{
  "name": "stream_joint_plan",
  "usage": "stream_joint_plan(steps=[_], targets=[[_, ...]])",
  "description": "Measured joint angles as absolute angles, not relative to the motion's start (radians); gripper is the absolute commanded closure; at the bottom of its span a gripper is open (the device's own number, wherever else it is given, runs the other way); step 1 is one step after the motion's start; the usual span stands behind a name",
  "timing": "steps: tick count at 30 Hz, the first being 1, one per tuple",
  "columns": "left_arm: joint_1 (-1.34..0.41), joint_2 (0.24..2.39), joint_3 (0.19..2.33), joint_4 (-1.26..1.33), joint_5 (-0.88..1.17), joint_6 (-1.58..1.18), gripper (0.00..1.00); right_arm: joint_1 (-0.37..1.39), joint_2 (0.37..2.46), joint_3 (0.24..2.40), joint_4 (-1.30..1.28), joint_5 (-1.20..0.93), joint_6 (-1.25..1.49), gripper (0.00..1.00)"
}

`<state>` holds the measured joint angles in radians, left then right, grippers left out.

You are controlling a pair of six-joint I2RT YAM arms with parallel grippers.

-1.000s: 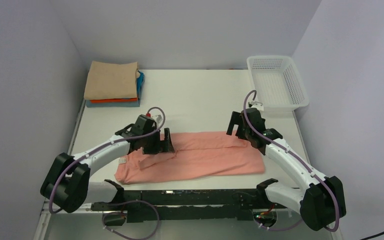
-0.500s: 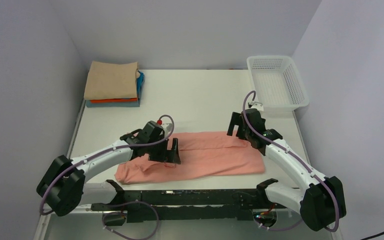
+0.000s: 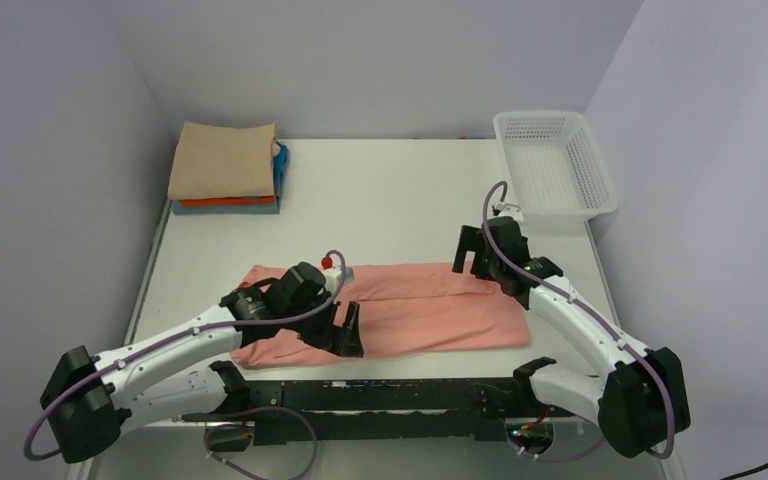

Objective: Fold and stack the t-shirts
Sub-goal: Fold the other side of the tshirt into a rectangle

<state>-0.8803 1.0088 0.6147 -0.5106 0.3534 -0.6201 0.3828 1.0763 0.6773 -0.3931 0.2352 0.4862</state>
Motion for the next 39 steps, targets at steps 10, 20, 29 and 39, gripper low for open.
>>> stream_joint_plan(steps=[10,20,29,39], targets=[[-0.539,1.056,0.656,-0.362,0.188,-0.622,0.0,0.385,1.323,0.762,-0.307,-0.009,0.427,0.0],[-0.3,1.314,0.571,-0.16,0.223,-0.649,0.0,0.156,1.481,0.779,-0.349,0.155,0.537,0.0],[-0.216,1.376,0.587,-0.081,0.268,-0.665,0.0,0.004,1.174,0.699,-0.499,0.407,0.632,0.01],[-0.196,1.504,0.723,-0.121,0.252,-0.643,0.01,0.118,1.244,0.727,-0.446,0.239,0.466,0.11]])
